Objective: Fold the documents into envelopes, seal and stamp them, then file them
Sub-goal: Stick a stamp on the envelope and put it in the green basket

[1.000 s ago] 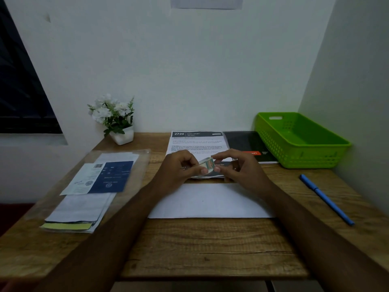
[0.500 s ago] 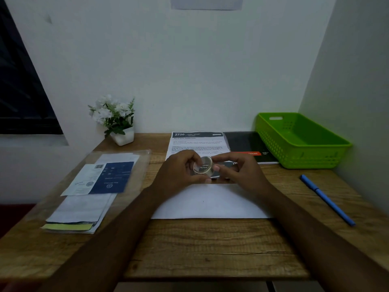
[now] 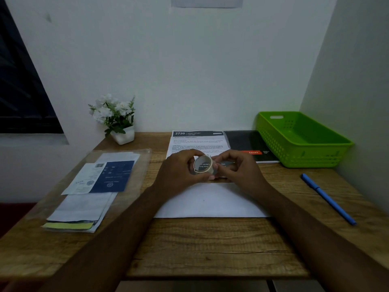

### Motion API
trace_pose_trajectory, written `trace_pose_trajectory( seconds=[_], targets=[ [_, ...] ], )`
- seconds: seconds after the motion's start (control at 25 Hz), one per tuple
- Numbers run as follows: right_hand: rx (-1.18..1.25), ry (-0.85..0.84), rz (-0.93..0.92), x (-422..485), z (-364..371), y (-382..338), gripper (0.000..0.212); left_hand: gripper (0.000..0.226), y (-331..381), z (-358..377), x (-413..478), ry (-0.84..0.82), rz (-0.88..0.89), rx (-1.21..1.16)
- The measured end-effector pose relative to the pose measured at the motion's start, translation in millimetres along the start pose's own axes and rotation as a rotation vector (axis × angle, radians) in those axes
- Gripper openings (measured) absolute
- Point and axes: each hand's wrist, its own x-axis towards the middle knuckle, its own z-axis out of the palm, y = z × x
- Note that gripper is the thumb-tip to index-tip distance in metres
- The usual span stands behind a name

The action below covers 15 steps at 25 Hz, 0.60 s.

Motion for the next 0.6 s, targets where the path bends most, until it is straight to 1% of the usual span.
trace_pose_trajectory(
  seconds=[0.16, 0.28, 0.44, 0.6],
  targets=[
    [0.037, 0.025, 0.047, 3, -3, -4, 0.006, 0.056, 1, 0, 0, -0.003, 0.019, 0.005],
    [0.076, 0.029, 0.108, 6, -9, -7, 0.005, 0.049, 4, 0, 0, -0.007, 0.007, -0.042],
    [0.131, -0.008, 0.176, 7, -14, -9, 0.001, 0.046, 4, -1, -1, -0.008, -0.006, -0.104],
    [0.161, -0.024, 0.205, 7, -15, -11, 0.006, 0.046, 4, -2, -2, -0.052, 0.001, -0.128]
  ],
)
